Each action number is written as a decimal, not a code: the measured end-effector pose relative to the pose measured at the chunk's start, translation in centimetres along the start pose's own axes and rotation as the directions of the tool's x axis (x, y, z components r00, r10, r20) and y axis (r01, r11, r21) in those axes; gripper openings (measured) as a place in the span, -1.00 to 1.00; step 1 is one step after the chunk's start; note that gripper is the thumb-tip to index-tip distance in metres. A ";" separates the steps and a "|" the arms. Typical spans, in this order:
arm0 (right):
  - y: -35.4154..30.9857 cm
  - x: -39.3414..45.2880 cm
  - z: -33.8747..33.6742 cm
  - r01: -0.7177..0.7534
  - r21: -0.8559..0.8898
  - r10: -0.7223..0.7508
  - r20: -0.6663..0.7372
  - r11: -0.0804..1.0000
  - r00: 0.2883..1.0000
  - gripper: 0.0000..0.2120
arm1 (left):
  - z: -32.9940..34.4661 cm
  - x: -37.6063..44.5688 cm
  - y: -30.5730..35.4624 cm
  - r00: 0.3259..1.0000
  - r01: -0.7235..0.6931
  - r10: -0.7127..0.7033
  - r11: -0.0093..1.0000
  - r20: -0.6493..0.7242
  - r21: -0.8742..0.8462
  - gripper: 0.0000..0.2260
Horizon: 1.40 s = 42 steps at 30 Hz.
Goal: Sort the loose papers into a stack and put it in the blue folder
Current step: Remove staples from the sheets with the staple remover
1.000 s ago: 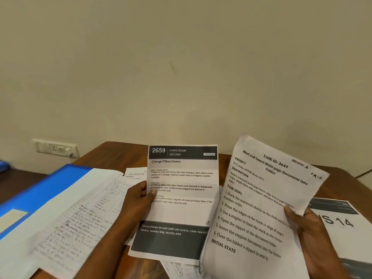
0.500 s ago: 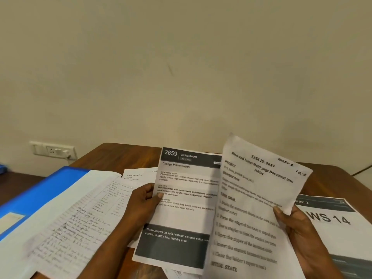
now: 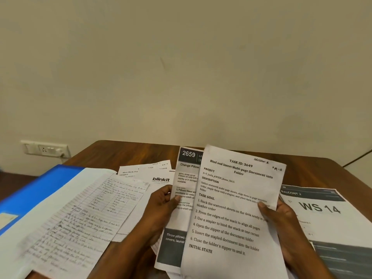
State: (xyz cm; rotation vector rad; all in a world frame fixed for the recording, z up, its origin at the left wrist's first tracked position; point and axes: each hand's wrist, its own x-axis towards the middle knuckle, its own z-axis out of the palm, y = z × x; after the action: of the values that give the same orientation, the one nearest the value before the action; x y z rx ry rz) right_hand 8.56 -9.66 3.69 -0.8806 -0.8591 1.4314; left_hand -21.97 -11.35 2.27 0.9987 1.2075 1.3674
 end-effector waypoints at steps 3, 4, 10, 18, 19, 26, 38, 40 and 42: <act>0.3 0.2 -0.2 0.004 0.008 -0.004 -0.003 1.000 1.000 -0.60 | 0.3 0.1 -0.3 1.000 -0.001 0.001 1.000 0.007 0.001 -0.79; 0.4 0.2 -0.2 0.004 0.005 -0.004 -0.004 1.000 1.000 -0.61 | 0.4 0.1 -0.4 1.000 0.000 0.000 1.000 0.012 0.002 -0.79; 0.7 0.5 -0.2 -0.006 -0.018 0.006 -0.002 1.000 1.000 -0.64 | 1.0 -0.3 -0.6 0.999 0.002 -0.005 0.998 0.043 0.055 -0.77; 0.9 0.7 -0.4 0.009 -0.077 -0.006 0.035 0.997 0.999 -0.59 | 2.7 -2.1 0.3 0.986 -0.037 0.015 0.991 0.165 0.131 -0.74; 0.8 0.8 -0.4 0.008 -0.075 -0.006 0.033 0.997 0.999 -0.58 | 2.9 -2.3 0.4 0.984 -0.039 0.015 0.990 0.178 0.133 -0.74; 1.1 1.1 -0.5 0.011 -0.063 -0.009 0.035 0.998 0.999 -0.55 | 3.6 -2.4 -0.2 0.980 -0.065 0.033 0.985 0.194 0.160 -0.74; 1.8 1.0 0.5 0.074 -0.187 -0.083 -0.044 0.980 0.996 -0.65 | 4.4 -2.4 -0.8 0.974 -0.035 0.011 0.994 0.227 0.103 -0.70; 2.1 1.3 0.4 0.079 -0.223 -0.098 -0.078 0.972 0.992 -0.65 | 4.5 -2.5 -0.9 0.970 -0.021 -0.005 0.994 0.242 0.105 -0.70; 2.3 1.5 0.3 0.098 -0.262 -0.130 -0.106 0.960 0.986 -0.63 | 4.6 -2.6 -0.9 0.968 -0.006 -0.021 0.994 0.249 0.109 -0.72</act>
State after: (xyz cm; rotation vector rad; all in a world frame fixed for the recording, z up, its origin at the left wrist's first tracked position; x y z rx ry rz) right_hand 7.27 -8.23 1.68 -1.0829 -0.9996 1.1700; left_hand -16.96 -13.23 2.24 1.2034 1.1025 1.1403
